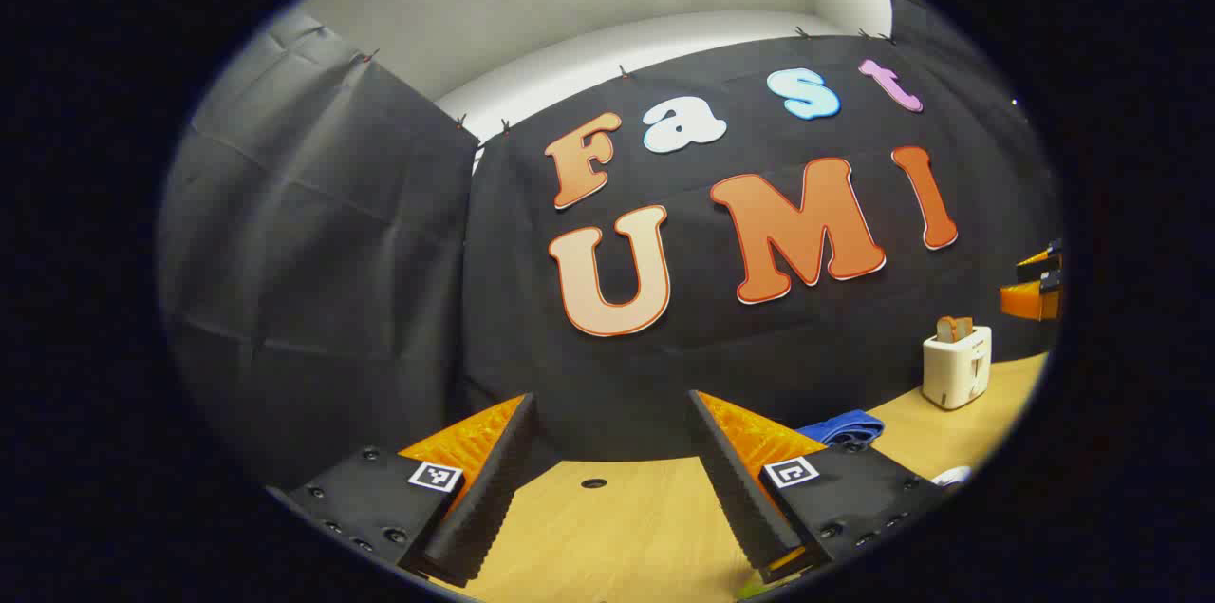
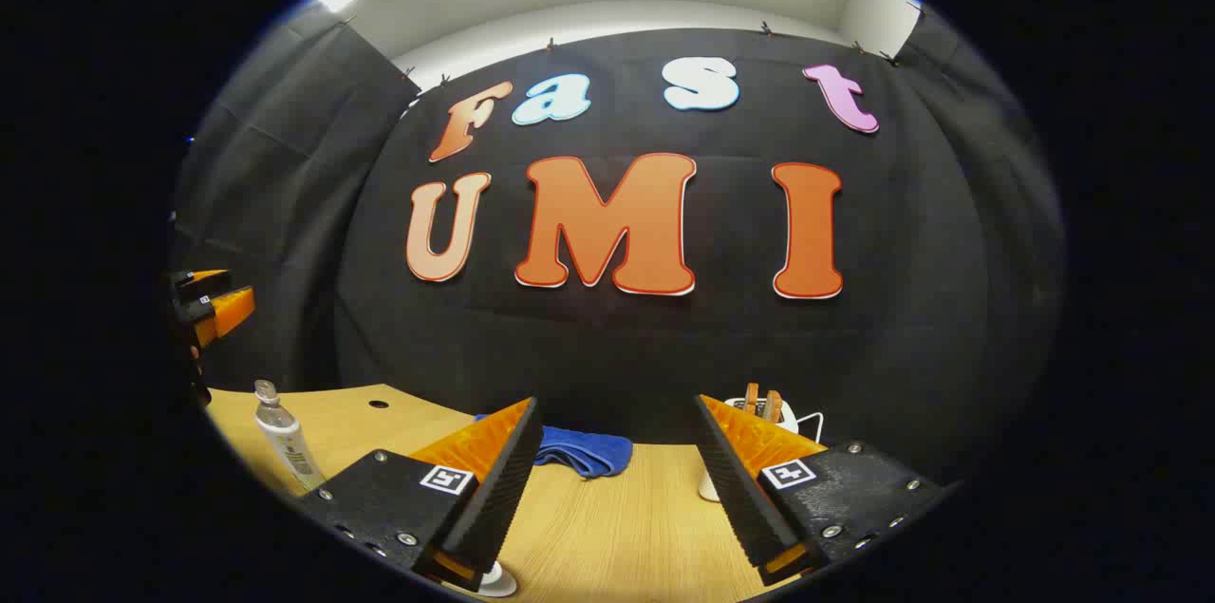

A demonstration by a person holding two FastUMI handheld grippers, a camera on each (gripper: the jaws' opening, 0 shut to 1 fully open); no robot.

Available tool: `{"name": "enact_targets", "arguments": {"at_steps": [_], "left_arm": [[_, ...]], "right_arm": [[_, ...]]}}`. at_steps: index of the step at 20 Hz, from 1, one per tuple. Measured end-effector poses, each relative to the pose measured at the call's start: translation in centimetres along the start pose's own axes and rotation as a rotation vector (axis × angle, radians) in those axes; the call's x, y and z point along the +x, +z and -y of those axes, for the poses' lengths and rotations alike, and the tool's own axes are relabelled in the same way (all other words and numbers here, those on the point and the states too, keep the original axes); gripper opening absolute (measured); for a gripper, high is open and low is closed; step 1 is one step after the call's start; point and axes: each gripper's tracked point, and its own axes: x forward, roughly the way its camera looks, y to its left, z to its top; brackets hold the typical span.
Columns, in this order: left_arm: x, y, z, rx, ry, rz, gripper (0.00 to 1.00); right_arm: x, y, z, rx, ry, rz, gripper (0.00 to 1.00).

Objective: Open the teacup lid with one hand, grasp the water bottle and pour water into the teacup with the other hand; after pouring, place the water bottle on the coaster and then close the teacup lid.

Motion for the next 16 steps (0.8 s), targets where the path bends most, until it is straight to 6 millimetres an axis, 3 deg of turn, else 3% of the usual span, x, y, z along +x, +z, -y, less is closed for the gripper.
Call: {"name": "enact_targets", "arguments": {"at_steps": [1, 2, 4, 5, 8, 10, 12, 14, 16], "left_arm": [[-0.4, -0.2, -0.4, -0.008, 0.014, -0.006, 0.99], [-0.8, -0.3, -0.9, -0.009, 0.035, -0.010, 1.00], [-1.5, 0.4, -1.4, -0.015, 0.070, -0.008, 0.96], [-2.0, 1.1, -1.5, -0.014, 0.091, 0.006, 0.99], [-3.2, 4.6, -1.8, -0.002, 0.169, 0.085, 0.96], [-4.3, 8.3, 0.2, 0.020, 0.184, 0.179, 0.96], [-4.6, 10.5, 2.6, 0.042, 0.169, 0.240, 0.96], [-4.9, 10.2, 5.8, 0.014, 0.109, 0.213, 0.96], [-4.7, 10.1, 7.5, -0.013, 0.080, 0.186, 0.99]], "right_arm": [[-0.5, 0.5, -0.6, 0.005, 0.013, 0.010, 1.00], [-1.1, 1.0, -0.9, 0.017, 0.023, 0.016, 0.95], [-2.5, 1.9, -1.4, 0.034, 0.040, 0.031, 0.95], [-3.4, 3.1, -1.2, 0.033, 0.036, 0.056, 0.95], [-5.5, 6.4, -1.1, 0.042, 0.019, 0.139, 0.95], [-7.2, 7.9, -1.0, 0.041, 0.011, 0.183, 0.95], [-8.7, 9.1, -1.1, 0.046, 0.014, 0.214, 0.95], [-9.9, 9.8, -0.4, 0.051, 0.004, 0.238, 0.95], [-10.8, 10.3, 0.8, 0.053, -0.010, 0.258, 0.95]]}}
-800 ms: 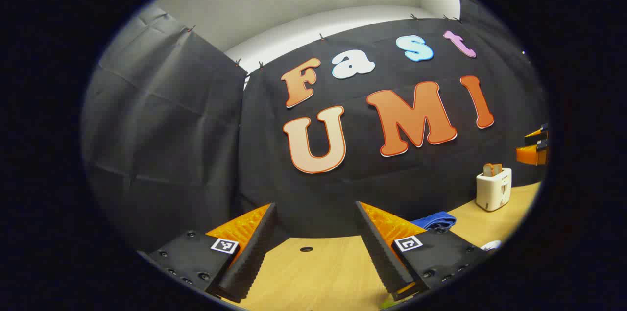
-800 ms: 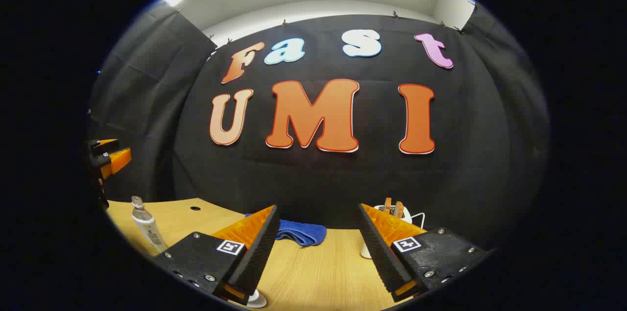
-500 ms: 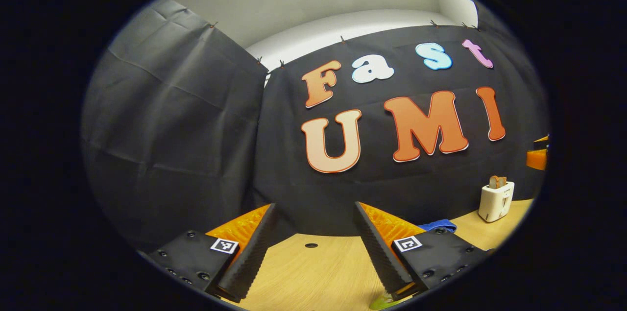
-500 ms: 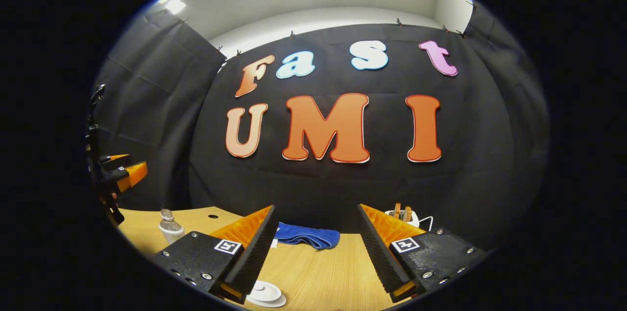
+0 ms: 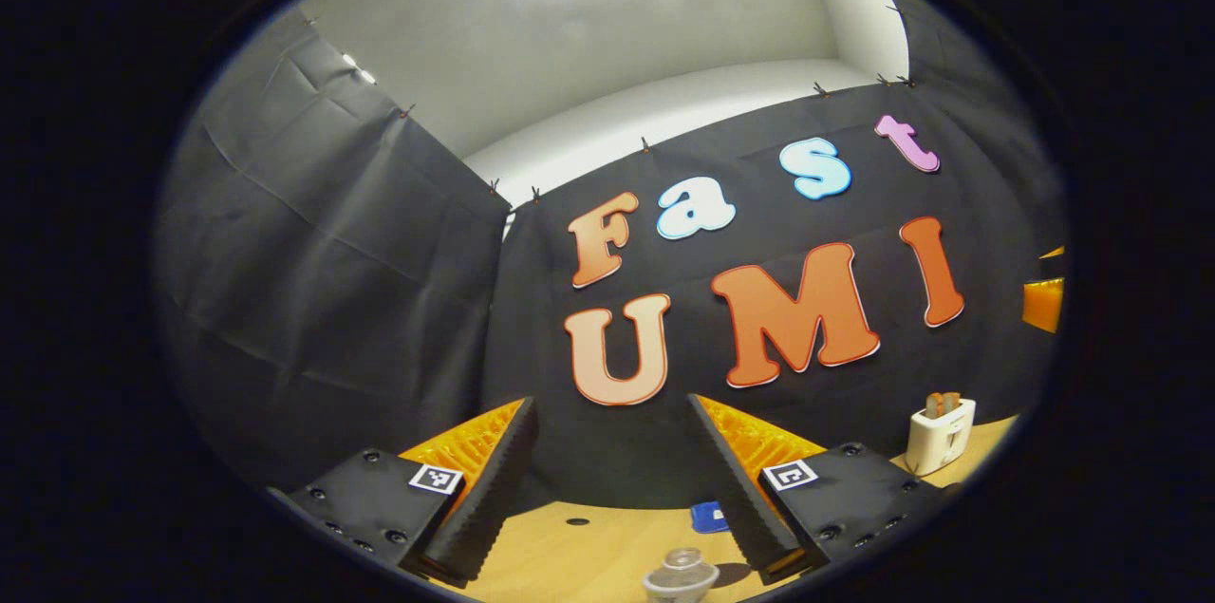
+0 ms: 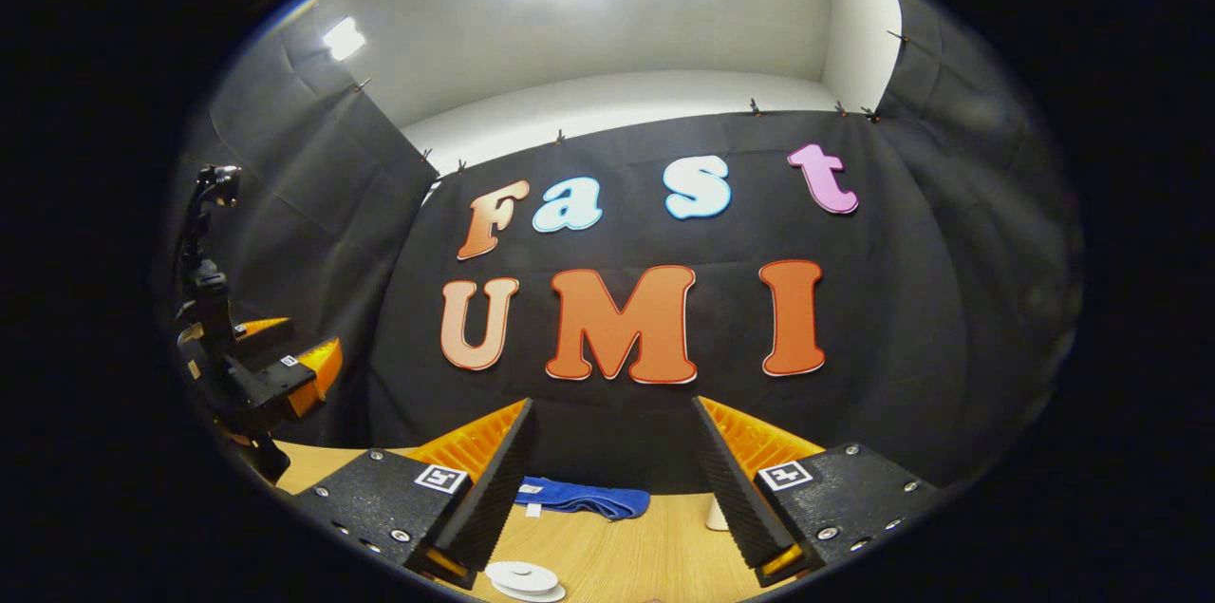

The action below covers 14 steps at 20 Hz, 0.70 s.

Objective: Open the teacup lid with one hand, grasp the water bottle and pour water into the teacup with the other hand; after pouring, place the water bottle on the coaster and then close the teacup lid.

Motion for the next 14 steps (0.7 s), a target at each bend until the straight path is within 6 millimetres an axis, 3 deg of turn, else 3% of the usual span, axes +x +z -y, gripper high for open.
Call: {"name": "enact_targets", "arguments": {"at_steps": [2, 3, 4, 5, 7, 8, 11, 14], "left_arm": [[0.3, 0.4, 1.3, 0.008, 0.002, -0.006, 0.96], [0.6, 0.5, 2.9, -0.004, -0.011, -0.015, 1.00], [0.8, 0.4, 4.1, -0.015, -0.022, -0.024, 0.95], [1.0, 0.5, 4.9, -0.023, -0.027, -0.029, 0.99], [1.3, 0.9, 6.4, -0.033, -0.028, -0.034, 0.99], [1.5, 1.3, 7.4, -0.049, -0.037, -0.031, 0.95], [1.5, 2.0, 10.2, -0.091, -0.050, -0.041, 0.96], [0.7, 2.3, 11.1, -0.148, -0.044, -0.066, 1.00]], "right_arm": [[-0.8, 0.7, 1.2, -0.009, -0.015, 0.011, 0.95], [-0.9, 1.1, 2.3, -0.013, -0.033, 0.023, 0.95], [-1.2, 1.4, 3.2, -0.010, -0.048, 0.030, 0.95], [-1.3, 1.5, 3.9, -0.002, -0.061, 0.032, 0.92], [-1.6, 1.3, 4.9, 0.001, -0.067, 0.024, 0.95], [-1.8, 1.3, 5.5, -0.009, -0.072, 0.025, 0.92], [-2.7, 1.6, 6.9, -0.023, -0.102, 0.033, 0.95], [-3.6, 0.9, 8.4, 0.009, -0.137, 0.009, 0.95]]}}
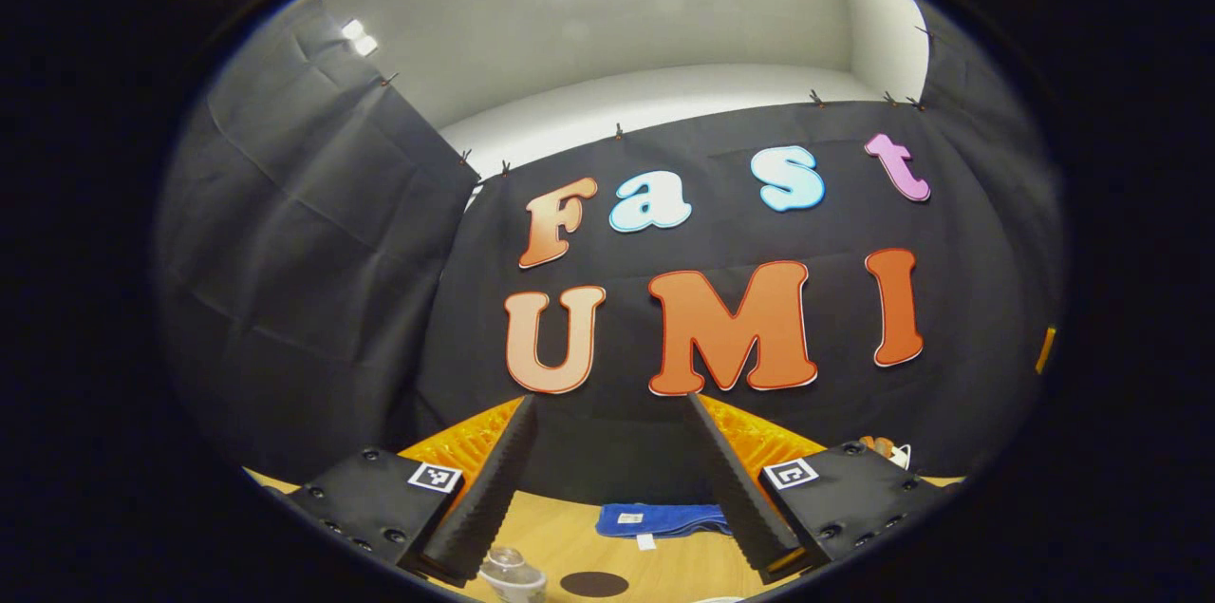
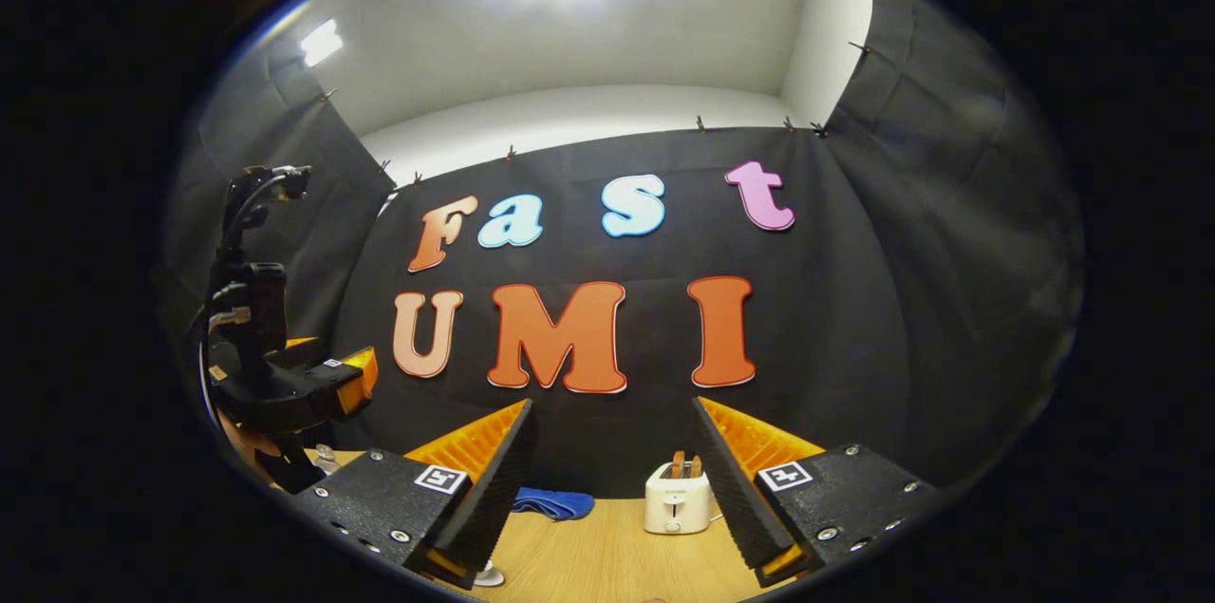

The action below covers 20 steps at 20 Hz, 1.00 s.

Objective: Open the teacup lid with one hand, grasp the water bottle and pour water into the teacup with the other hand; after pouring, place the water bottle on the coaster and then close the teacup lid.

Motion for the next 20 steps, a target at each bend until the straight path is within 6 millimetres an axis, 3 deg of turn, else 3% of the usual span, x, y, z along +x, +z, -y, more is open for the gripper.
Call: {"name": "enact_targets", "arguments": {"at_steps": [3, 7, 10, 11, 13, 16, 19, 20], "left_arm": [[-0.4, 0.7, -0.3, -0.055, 0.035, -0.014, 0.96], [-1.4, 1.6, 1.1, -0.124, 0.050, -0.046, 0.94], [-1.4, 3.5, 4.3, -0.215, 0.008, -0.085, 0.99], [-1.4, 4.4, 5.1, -0.240, -0.002, -0.091, 0.96], [-2.2, 6.9, 8.6, -0.336, -0.068, -0.126, 0.96], [-4.7, 11.0, 10.8, -0.412, -0.142, -0.128, 0.93], [-8.2, 16.2, 12.9, -0.471, -0.266, -0.129, 0.99], [-9.7, 17.0, 12.4, -0.422, -0.288, -0.113, 0.99]], "right_arm": [[-1.4, 0.0, 1.1, -0.006, -0.013, -0.021, 0.95], [-3.6, 0.2, 2.3, -0.031, -0.037, -0.042, 0.95], [-4.8, -0.3, 3.3, -0.036, -0.061, -0.081, 0.95], [-5.2, -0.1, 3.6, -0.038, -0.068, -0.090, 0.95], [-6.0, 1.3, 4.1, -0.052, -0.082, -0.073, 0.95], [-7.5, 3.0, 5.0, -0.052, -0.106, -0.047, 0.95], [-9.6, 4.2, 5.8, -0.053, -0.125, -0.058, 0.95], [-10.6, 4.3, 6.0, -0.059, -0.129, -0.068, 0.95]]}}
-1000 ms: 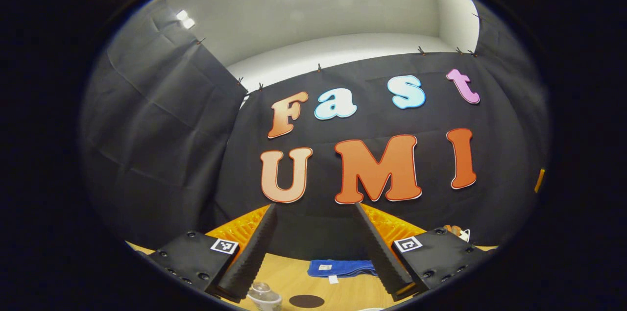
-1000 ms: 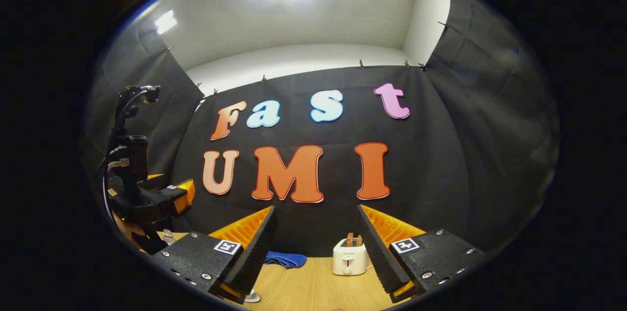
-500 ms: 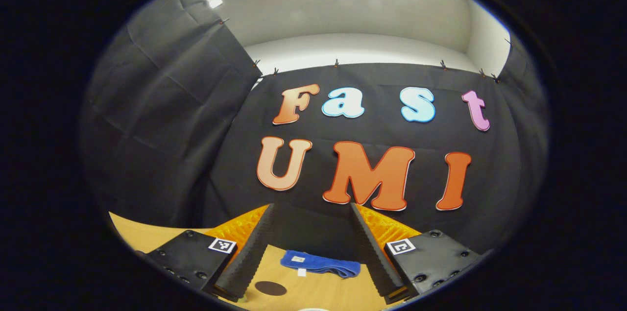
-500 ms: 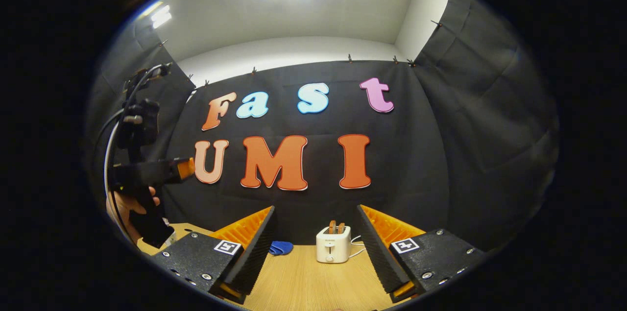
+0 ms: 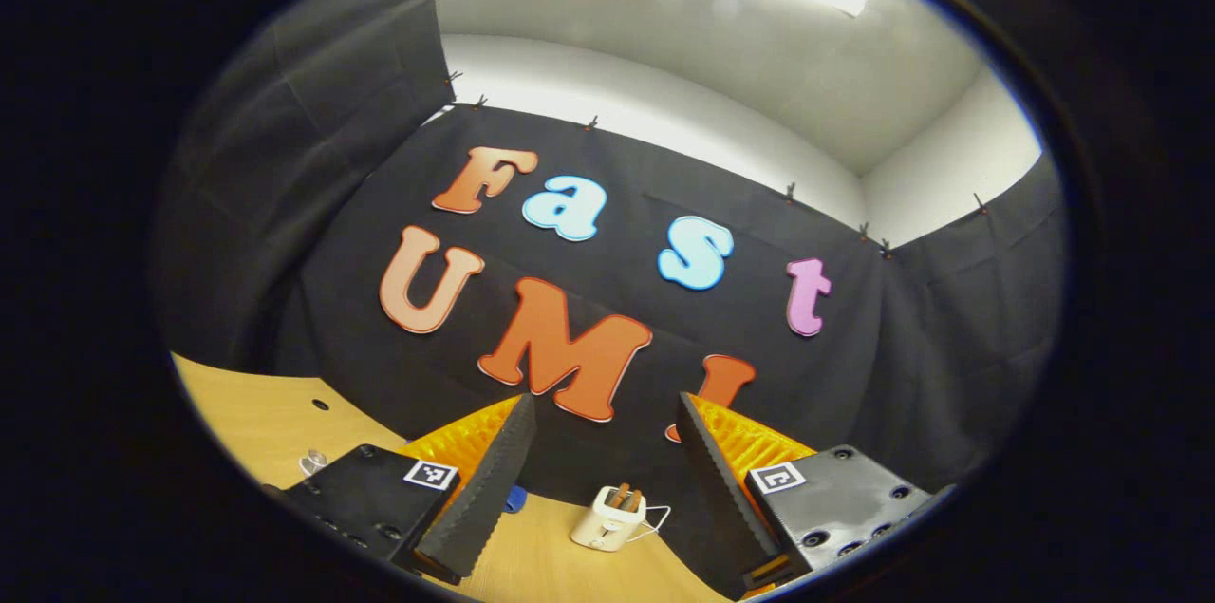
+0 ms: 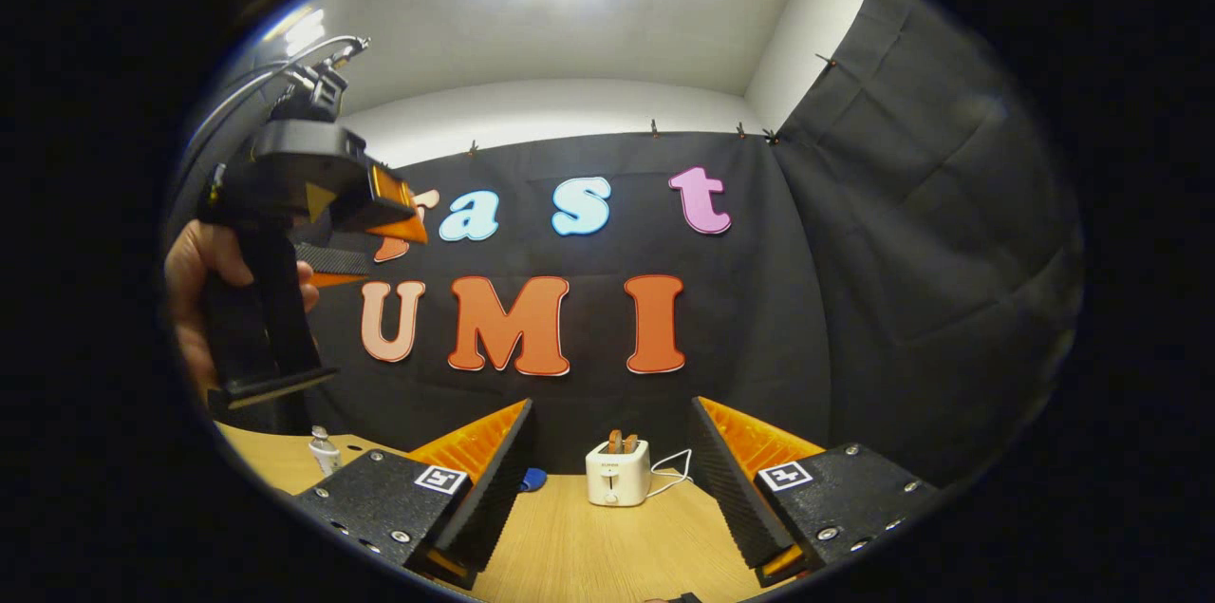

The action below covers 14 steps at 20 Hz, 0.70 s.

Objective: Open the teacup lid with one hand, grasp the water bottle and pour water into the teacup with the other hand; after pouring, place the water bottle on the coaster and then close the teacup lid.

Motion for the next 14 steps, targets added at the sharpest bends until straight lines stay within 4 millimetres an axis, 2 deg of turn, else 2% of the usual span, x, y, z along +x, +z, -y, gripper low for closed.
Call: {"name": "enact_targets", "arguments": {"at_steps": [2, 3, 4, 5, 7, 8, 10, 11, 12, 13, 14], "left_arm": [[-2.6, -0.3, 0.4, 0.070, -0.058, -0.016, 0.96], [-3.8, -0.9, 0.1, 0.113, -0.081, -0.030, 0.99], [-4.9, -1.6, -0.6, 0.168, -0.105, -0.041, 0.95], [-6.0, -2.4, -2.1, 0.219, -0.108, -0.061, 0.92], [-6.8, -4.7, -5.2, 0.315, -0.111, -0.112, 0.99], [-7.1, -5.9, -6.8, 0.346, -0.108, -0.138, 0.95], [-7.4, -7.9, -10.5, 0.387, -0.075, -0.199, 0.96], [-7.2, -8.6, -13.0, 0.398, -0.044, -0.225, 0.96], [-7.0, -8.6, -14.5, 0.412, -0.031, -0.230, 0.99], [-6.9, -8.6, -16.9, 0.425, -0.004, -0.237, 0.97], [-6.8, -8.8, -18.4, 0.426, 0.006, -0.238, 0.97]], "right_arm": [[-1.7, 0.5, -0.1, 0.002, 0.016, 0.002, 0.95], [-2.1, 0.6, -0.2, 0.010, 0.025, 0.005, 0.95], [-2.2, 0.6, -0.5, 0.020, 0.035, 0.001, 0.95], [-2.1, 0.4, -0.9, 0.030, 0.043, -0.003, 0.95], [-1.4, -0.2, -2.1, 0.044, 0.064, -0.006, 0.95], [-0.8, -1.0, -3.1, 0.050, 0.075, -0.017, 0.95], [0.3, -3.6, -5.5, 0.055, 0.107, -0.080, 0.95], [0.9, -5.3, -6.9, 0.048, 0.128, -0.119, 0.95], [1.3, -6.2, -8.1, 0.042, 0.147, -0.142, 0.95], [1.8, -7.1, -9.3, 0.033, 0.170, -0.162, 0.95], [2.5, -8.1, -10.9, 0.019, 0.199, -0.182, 0.95]]}}
